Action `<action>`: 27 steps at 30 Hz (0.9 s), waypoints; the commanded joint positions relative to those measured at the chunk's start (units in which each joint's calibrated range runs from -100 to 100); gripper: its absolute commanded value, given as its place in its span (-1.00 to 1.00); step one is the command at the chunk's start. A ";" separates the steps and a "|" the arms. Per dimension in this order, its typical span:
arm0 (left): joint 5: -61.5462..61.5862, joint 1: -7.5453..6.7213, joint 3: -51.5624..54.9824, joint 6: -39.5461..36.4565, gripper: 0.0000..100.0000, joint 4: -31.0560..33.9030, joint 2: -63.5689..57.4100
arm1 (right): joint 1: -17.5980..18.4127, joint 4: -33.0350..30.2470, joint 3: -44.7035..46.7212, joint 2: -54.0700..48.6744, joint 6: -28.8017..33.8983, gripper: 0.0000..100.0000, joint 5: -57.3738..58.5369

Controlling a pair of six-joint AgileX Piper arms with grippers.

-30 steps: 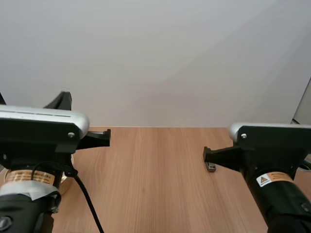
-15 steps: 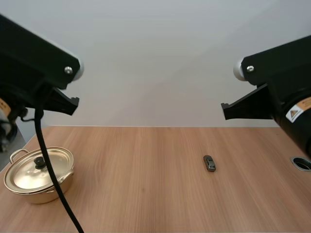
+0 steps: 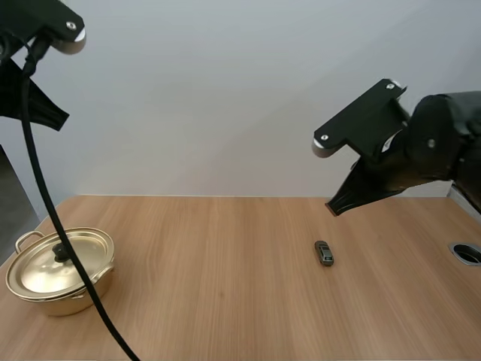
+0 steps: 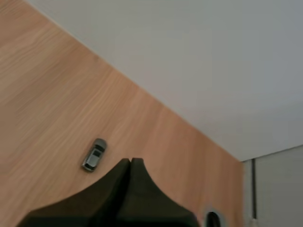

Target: Open the pot, put the car inside, and close it

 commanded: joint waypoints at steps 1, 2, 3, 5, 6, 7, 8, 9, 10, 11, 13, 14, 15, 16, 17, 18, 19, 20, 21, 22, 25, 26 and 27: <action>12.58 3.46 0.68 2.64 0.34 -5.53 36.22 | 0.02 2.75 0.04 1.48 -0.46 -1.00 -0.33; 12.58 4.08 0.68 3.01 0.50 -6.64 37.19 | 0.02 3.41 0.04 1.48 -0.67 -1.00 -0.33; 12.58 4.55 0.68 3.37 0.58 -7.49 38.08 | 0.02 4.48 0.04 1.48 -0.77 -1.00 -0.33; 13.16 5.27 0.68 4.05 0.64 -8.58 40.02 | 0.02 5.71 0.04 1.48 -0.77 -1.00 -0.33; 13.51 5.47 0.68 4.29 0.64 -8.99 41.05 | 0.02 6.22 0.04 1.48 -0.77 -1.00 -0.33; 13.67 5.67 0.68 4.52 0.64 -9.71 41.84 | 0.02 6.43 0.04 1.48 -0.77 -1.00 -0.33; 13.67 5.83 0.68 4.59 0.64 -10.38 42.92 | 0.02 6.69 0.04 1.48 -0.77 -1.00 -0.33; 13.67 5.94 0.68 4.59 0.64 -11.00 43.93 | 0.02 6.87 0.04 1.48 -0.77 -1.00 -0.33; 13.67 6.00 0.68 4.81 0.64 -11.57 44.77 | 0.02 7.00 0.04 1.48 -0.77 -1.00 -0.33; 13.67 6.02 0.68 4.80 0.64 -12.10 45.83 | 0.02 7.00 0.04 1.48 -0.77 -1.00 -0.33; 14.41 6.02 0.68 4.96 0.64 -13.01 48.08 | 0.02 7.00 0.04 1.48 -0.77 -1.00 -0.33; 14.68 6.02 0.68 4.96 0.64 -13.50 49.27 | 0.02 7.00 0.04 1.48 -0.77 -1.00 -0.15; 15.23 6.02 0.68 4.96 0.64 -13.78 50.27 | 0.02 7.00 0.04 1.48 -0.77 -1.00 0.21; 15.67 6.02 0.68 4.96 0.64 -14.15 51.60 | 0.02 7.00 0.04 1.48 -0.77 -1.00 0.59; 16.11 6.17 0.68 4.96 0.64 -14.57 52.92 | 0.02 7.00 0.04 1.48 -0.77 -1.00 1.03; 16.14 6.26 0.68 4.96 0.64 -14.96 54.23 | 0.02 7.00 0.04 1.48 -0.77 -1.00 1.21; 16.14 6.57 0.68 4.96 0.64 -15.34 55.37 | 0.02 7.00 0.04 1.48 -0.77 -1.00 1.21; 16.14 6.77 0.68 5.47 0.64 -15.86 56.15 | 0.02 7.00 0.04 1.48 -0.77 -1.00 1.40; 15.92 7.00 0.68 6.03 0.64 -16.30 57.04 | 0.02 7.00 0.04 1.48 -0.77 -1.00 1.40; 15.45 7.33 0.68 5.97 0.64 -16.41 57.78 | 0.02 7.00 0.04 1.48 -0.77 -1.00 1.40; 13.23 7.88 0.68 6.61 0.64 -16.68 59.15 | 0.02 7.00 0.04 1.48 -0.77 -1.00 1.40; 12.96 7.97 0.68 6.69 0.64 -16.86 59.68 | 0.02 7.00 0.04 1.48 -0.77 -1.00 1.40; 12.96 7.97 0.68 6.99 0.64 -17.06 60.00 | 0.02 7.00 0.04 1.48 -0.77 -1.00 1.57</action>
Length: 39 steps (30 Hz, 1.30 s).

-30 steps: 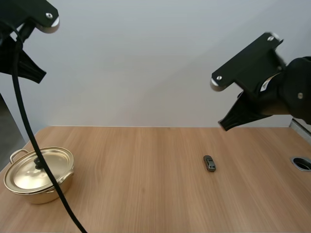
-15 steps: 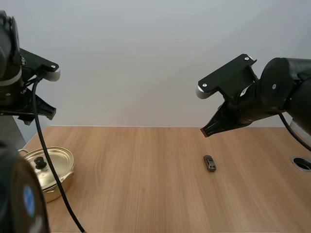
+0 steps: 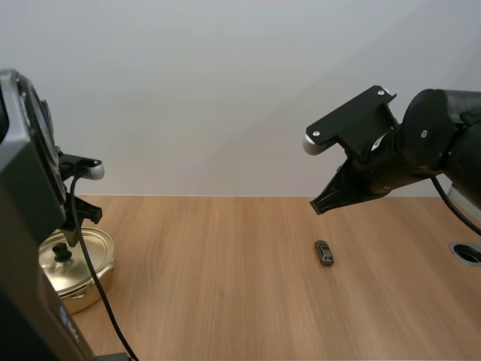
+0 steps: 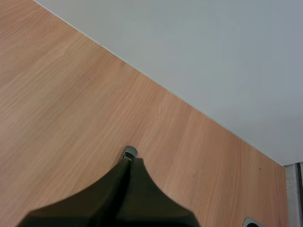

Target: Open the pot, put the car inside, and close it

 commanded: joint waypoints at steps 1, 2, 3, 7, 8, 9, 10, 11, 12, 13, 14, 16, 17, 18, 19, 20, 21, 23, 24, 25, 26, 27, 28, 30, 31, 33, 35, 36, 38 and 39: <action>0.14 0.06 -0.01 0.38 0.63 -0.34 8.31 | 0.02 0.05 0.04 -0.01 -0.03 -1.00 0.21; 0.34 0.06 -0.01 0.38 0.60 -0.34 8.61 | 0.02 0.05 0.04 -0.01 -0.03 -1.00 0.21; 0.53 0.06 -0.01 0.38 0.56 -0.47 8.89 | 0.02 0.05 0.04 -0.01 -0.03 -1.00 0.21; 0.70 0.06 -0.01 0.38 -0.12 -0.63 9.33 | 0.02 0.05 0.04 -0.01 0.19 -1.00 0.22; 0.70 0.06 -0.01 0.38 -0.41 -0.63 9.33 | 0.02 0.05 0.04 -0.01 0.19 -1.00 0.22; 0.70 0.06 -0.01 0.38 -0.80 -0.52 9.33 | 0.02 0.05 0.04 -0.01 0.38 -1.00 0.22; 0.88 0.06 -0.01 0.47 -1.00 -0.27 9.33 | 0.02 0.05 0.04 -0.01 0.38 -1.00 0.22; 0.88 0.06 -0.01 0.45 -1.00 -0.26 9.33 | 0.02 0.05 0.04 -0.01 0.38 -1.00 0.22; 0.88 0.06 -0.01 1.11 -1.00 -0.26 9.33 | 0.02 0.05 0.04 -0.01 0.38 -1.00 0.22; 0.88 0.06 -0.14 1.13 -1.00 -0.26 9.33 | 0.02 0.05 0.04 -0.01 0.38 -1.00 0.22; 0.88 0.06 -0.67 1.21 -1.00 -0.26 9.07 | 0.02 0.05 0.04 -0.01 0.38 -1.00 0.02; 1.31 0.06 -2.14 1.87 -1.00 -1.59 8.06 | 0.02 0.05 0.04 -0.01 0.38 -1.00 -0.89; 1.31 0.06 -2.98 2.29 -1.00 -2.57 6.98 | 0.02 0.05 0.04 -0.01 0.38 -1.00 -1.54; 1.31 0.06 -4.24 2.93 -1.00 -4.29 5.83 | 0.02 0.05 0.04 0.16 0.61 -1.00 -2.09; 1.52 0.06 -5.65 3.64 -1.00 -6.27 4.19 | 0.02 0.05 0.04 0.43 0.93 -1.00 -2.99; 2.22 0.06 -7.22 4.45 -1.00 -8.29 2.46 | 0.02 0.05 0.04 1.01 1.18 -1.00 -3.16; 3.22 0.06 -8.87 5.44 -1.00 -10.29 0.63 | 0.02 0.05 0.04 1.43 1.16 -1.00 -3.36; 5.46 0.06 -11.82 6.79 -1.00 -12.50 -2.73 | 0.02 0.05 0.04 2.79 1.51 -1.00 -3.36; 6.65 0.06 -13.48 7.26 -1.00 -13.13 -3.85 | 0.02 0.05 0.04 3.39 1.59 -1.00 -3.36; 8.13 0.06 -15.15 7.57 -1.00 -13.55 -5.10 | 0.02 0.05 0.04 4.15 1.72 -1.00 -3.36; 8.13 0.06 -16.72 8.02 -1.00 -13.94 -6.12 | 0.02 0.05 0.04 4.90 1.83 -1.00 -3.36; 8.13 0.06 -18.01 8.14 -1.00 -13.94 -6.82 | 0.02 0.05 0.04 5.45 1.83 -1.00 -3.36; 8.13 0.06 -19.55 8.14 -1.00 -13.94 -7.52 | 0.02 0.05 0.04 6.14 1.91 -1.00 -3.75; 8.13 0.06 -21.90 8.60 -1.00 -14.95 -8.95 | 0.02 0.05 0.19 7.54 1.91 -1.00 -5.52; 8.13 0.06 -22.39 8.73 -1.00 -15.48 -9.47 | 0.02 -0.07 0.70 8.08 2.02 -1.00 -7.24; 8.13 0.12 -23.48 9.52 -1.00 -18.49 -12.16 | 0.02 -0.67 3.04 10.19 2.78 -1.00 -14.00; 8.13 0.12 -24.19 10.35 -1.00 -21.19 -14.46 | 0.02 -2.13 6.00 13.57 4.54 -1.00 -22.09; 8.13 0.12 -24.61 10.50 -1.00 -22.44 -15.77 | -0.05 -2.72 7.49 15.79 5.84 -1.00 -25.87; 8.13 0.12 -25.73 11.12 -1.00 -24.64 -18.03 | -0.14 -2.93 8.90 20.50 6.80 -1.00 -30.63; 8.13 0.12 -26.31 11.47 -1.00 -25.56 -19.24 | -0.14 -2.71 8.90 23.19 7.14 -1.00 -32.08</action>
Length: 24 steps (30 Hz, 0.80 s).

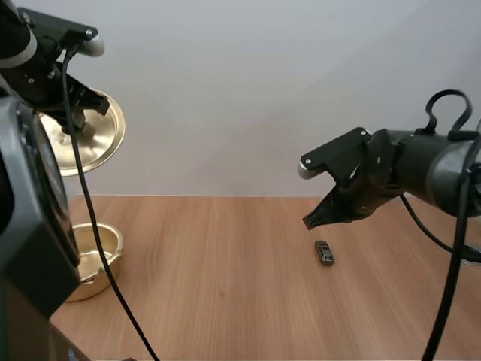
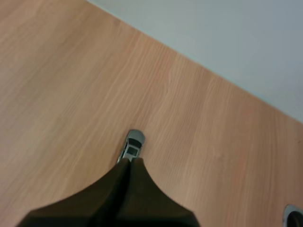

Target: Open the pot, put the car inside, and close it

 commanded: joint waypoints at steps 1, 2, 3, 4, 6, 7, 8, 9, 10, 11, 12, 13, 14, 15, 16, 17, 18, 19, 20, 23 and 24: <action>0.00 0.02 -1.06 0.47 -1.00 -3.18 -3.06 | -0.05 0.92 0.64 7.97 1.03 -1.00 -11.00; 0.00 0.02 -1.72 0.64 -1.00 -4.13 -4.13 | -0.05 2.13 0.64 10.24 1.04 -1.00 -12.85; 0.00 0.02 -2.46 0.91 -1.00 -4.84 -5.05 | -0.05 3.11 0.51 12.20 1.13 -0.93 -14.36; 0.00 0.02 -3.31 1.17 -1.00 -5.33 -5.78 | -0.05 3.42 0.33 13.78 1.35 -0.74 -14.99; 0.00 0.02 -5.46 1.46 -1.00 -6.20 -6.96 | -0.33 3.42 -0.54 15.88 1.89 -0.14 -15.78; 0.00 0.02 -6.32 1.46 -1.00 -6.19 -7.32 | -0.54 3.57 -1.03 16.31 2.39 0.19 -16.73; 0.00 0.02 -7.33 1.49 -1.00 -6.29 -7.79 | -0.73 3.77 -1.34 16.86 3.38 0.49 -17.75; 0.00 0.02 -8.35 1.58 -1.00 -6.29 -8.10 | -1.02 3.77 -1.95 16.98 4.55 0.67 -18.14; 0.00 0.02 -9.00 1.58 -1.00 -6.29 -8.22 | -1.18 3.77 -2.26 17.14 5.21 0.72 -18.14; 0.00 0.02 -9.71 1.58 -1.00 -6.29 -8.52 | -1.19 3.77 -2.62 17.28 6.00 0.71 -18.29; 0.00 0.02 -10.35 1.58 -1.00 -6.29 -8.53 | -1.19 3.87 -2.94 17.57 6.35 0.69 -18.30; 0.00 0.02 -10.77 1.58 -1.00 -6.29 -8.66 | -1.19 3.87 -3.20 17.74 6.92 0.68 -18.30; 0.00 0.02 -11.07 1.58 -1.00 -6.29 -8.81 | -1.19 4.45 -3.22 18.22 7.03 0.68 -18.30; 0.00 0.02 -11.19 1.58 -1.00 -6.29 -8.93 | -1.19 5.11 -3.33 18.51 7.03 0.68 -18.30; 0.00 0.02 -11.55 1.58 -1.00 -6.29 -9.06 | -1.19 5.38 -3.33 19.17 7.03 0.68 -18.30; 0.00 0.02 -11.80 1.58 -1.00 -6.29 -9.06 | -1.19 5.52 -3.33 19.84 7.03 0.68 -18.30; 0.00 0.02 -11.97 1.58 -1.00 -6.44 -9.06 | -1.19 5.52 -3.33 20.46 7.03 0.68 -18.30; 0.00 0.02 -12.33 1.42 -1.00 -6.56 -9.06 | -1.19 5.52 -3.33 21.34 6.94 0.68 -18.30; 0.00 0.02 -12.68 1.16 -1.00 -6.56 -9.06 | -1.19 5.52 -3.33 22.10 6.94 0.68 -18.30; 0.00 0.02 -13.99 0.44 -1.00 -7.03 -9.16 | -1.19 5.40 -3.33 24.68 6.62 0.68 -19.02; 0.00 0.02 -14.51 0.44 -1.00 -7.27 -9.20 | -1.19 5.00 -3.33 25.46 6.62 0.68 -19.72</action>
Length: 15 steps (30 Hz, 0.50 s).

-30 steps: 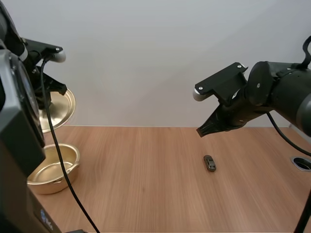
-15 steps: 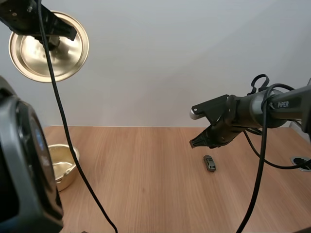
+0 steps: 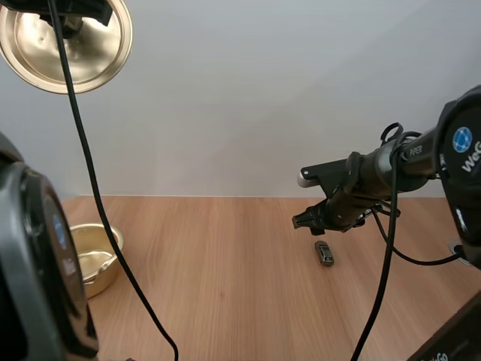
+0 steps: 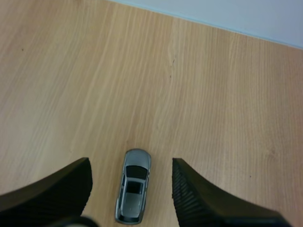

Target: Open the pot, put the car inside, and close it

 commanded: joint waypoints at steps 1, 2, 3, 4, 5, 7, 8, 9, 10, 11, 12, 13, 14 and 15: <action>0.00 0.02 -0.88 -0.01 -1.00 -0.52 -0.28 | 0.02 -0.58 -0.06 1.51 0.01 0.68 -1.05; 0.00 0.02 -1.40 -0.01 -1.00 -0.74 -0.46 | 0.02 -0.75 -0.06 2.24 0.01 0.68 -1.60; 0.00 0.02 -1.71 -0.01 -1.00 -0.96 -0.60 | 0.02 -1.19 -0.06 2.93 0.01 0.68 -1.92; 0.00 0.02 -2.22 -0.01 -1.00 -1.25 -0.93 | 0.02 -1.18 -0.39 3.67 0.01 0.68 -1.92; 0.00 0.02 -2.42 -0.01 -1.00 -1.50 -1.19 | 0.02 -1.30 -0.66 4.31 0.01 0.68 -1.63; 0.00 0.02 -3.20 0.08 -1.00 -1.63 -1.62 | 0.02 -1.30 -1.49 5.61 0.01 0.68 -0.60; 0.00 0.02 -3.49 0.08 -1.00 -1.63 -1.73 | 0.02 -1.30 -1.63 5.80 0.01 0.68 -0.40; 0.00 0.02 -4.08 0.08 -1.00 -1.63 -1.73 | 0.02 -1.30 -1.63 6.28 0.01 0.68 -0.40; 0.00 0.02 -4.84 0.17 -1.00 -1.63 -1.73 | 0.02 -1.42 -1.63 6.67 0.01 0.67 -0.40; 0.00 0.02 -5.26 0.17 -1.00 -1.63 -1.73 | 0.02 -1.56 -1.63 7.20 0.01 0.66 -0.22; 0.00 0.02 -5.63 0.17 -1.00 -1.63 -1.73 | 0.02 -1.65 -1.63 7.75 0.01 0.65 -0.22; 0.00 0.02 -6.10 0.17 -1.00 -1.63 -1.73 | 0.02 -1.65 -1.63 8.36 0.01 0.62 -0.22; 0.00 0.02 -6.25 0.17 -1.00 -1.63 -1.73 | 0.02 -1.65 -1.63 8.90 0.01 0.61 -0.22; 0.00 0.02 -6.40 0.17 -1.00 -1.63 -1.73 | 0.02 -1.79 -1.63 9.64 0.01 0.60 -0.22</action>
